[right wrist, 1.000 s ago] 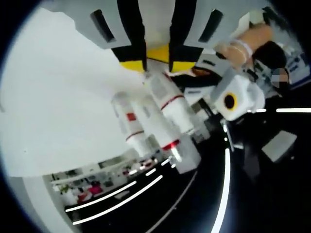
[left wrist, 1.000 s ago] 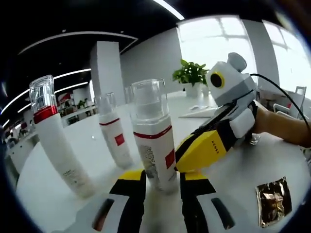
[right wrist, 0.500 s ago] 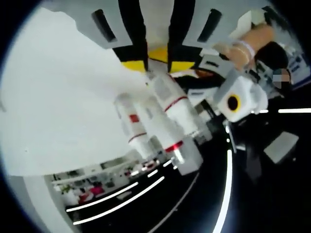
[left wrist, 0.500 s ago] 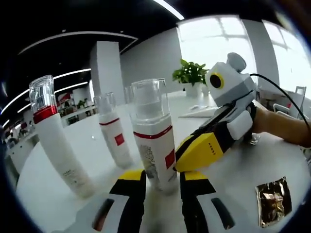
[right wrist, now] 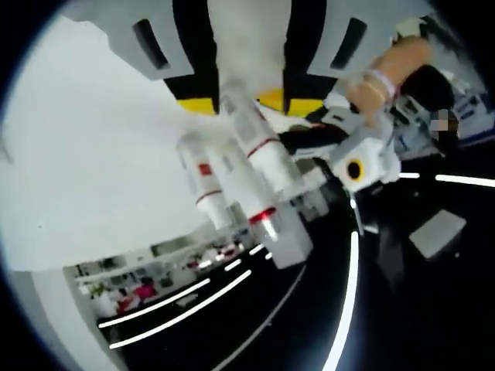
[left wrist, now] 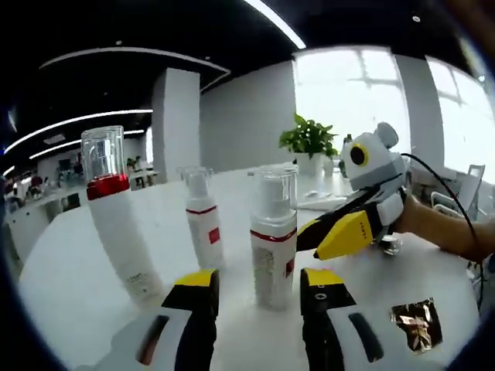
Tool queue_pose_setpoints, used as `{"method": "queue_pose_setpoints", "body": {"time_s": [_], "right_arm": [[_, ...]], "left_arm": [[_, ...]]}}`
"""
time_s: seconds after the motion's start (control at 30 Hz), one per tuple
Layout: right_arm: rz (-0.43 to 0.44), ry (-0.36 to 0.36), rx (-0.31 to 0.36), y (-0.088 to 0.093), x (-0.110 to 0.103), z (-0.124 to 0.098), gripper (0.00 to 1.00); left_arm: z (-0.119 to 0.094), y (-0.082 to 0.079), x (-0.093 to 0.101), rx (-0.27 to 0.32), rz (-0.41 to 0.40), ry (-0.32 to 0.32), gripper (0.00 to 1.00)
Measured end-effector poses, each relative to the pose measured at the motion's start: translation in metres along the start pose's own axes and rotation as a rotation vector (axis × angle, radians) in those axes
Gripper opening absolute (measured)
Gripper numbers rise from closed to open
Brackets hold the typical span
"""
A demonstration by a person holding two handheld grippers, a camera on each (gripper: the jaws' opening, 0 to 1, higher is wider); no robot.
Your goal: Arrange the skincare products in the storage area until every visible bottle or jar stands upright without overlapping.
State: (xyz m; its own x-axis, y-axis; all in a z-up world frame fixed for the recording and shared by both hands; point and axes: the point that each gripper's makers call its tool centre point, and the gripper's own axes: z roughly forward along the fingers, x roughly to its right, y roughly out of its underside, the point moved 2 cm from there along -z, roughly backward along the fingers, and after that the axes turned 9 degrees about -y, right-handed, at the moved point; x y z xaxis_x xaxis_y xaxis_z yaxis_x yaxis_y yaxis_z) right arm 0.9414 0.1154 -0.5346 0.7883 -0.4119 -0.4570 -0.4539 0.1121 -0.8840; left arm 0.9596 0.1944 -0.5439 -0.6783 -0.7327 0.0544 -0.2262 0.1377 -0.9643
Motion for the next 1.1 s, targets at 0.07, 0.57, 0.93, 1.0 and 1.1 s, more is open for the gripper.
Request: {"method": "queue_pose_setpoints", "body": {"time_s": [0.07,0.57,0.93,1.0,1.1], "right_arm": [[0.026,-0.021,0.054,-0.010,-0.001,-0.003,0.44],[-0.121,0.101,0.407,-0.089,0.004,-0.048,0.64],[-0.331,0.122,0.541,-0.136,-0.014,-0.115,1.00],[-0.367,0.146,0.592,-0.144,-0.020,-0.138,1.00],[-0.388,0.190,0.533,-0.142,-0.019,-0.164,1.00]], "left_arm": [[-0.006,-0.004,-0.005,0.016,-0.019,0.016,0.43],[-0.040,-0.041,-0.039,0.283,-0.077,-0.096,0.41],[-0.075,-0.063,-0.072,0.348,-0.026,-0.367,0.46],[-0.083,-0.057,-0.081,0.302,-0.035,-0.451,0.48],[-0.086,-0.057,-0.080,0.308,-0.065,-0.450,0.52]]}}
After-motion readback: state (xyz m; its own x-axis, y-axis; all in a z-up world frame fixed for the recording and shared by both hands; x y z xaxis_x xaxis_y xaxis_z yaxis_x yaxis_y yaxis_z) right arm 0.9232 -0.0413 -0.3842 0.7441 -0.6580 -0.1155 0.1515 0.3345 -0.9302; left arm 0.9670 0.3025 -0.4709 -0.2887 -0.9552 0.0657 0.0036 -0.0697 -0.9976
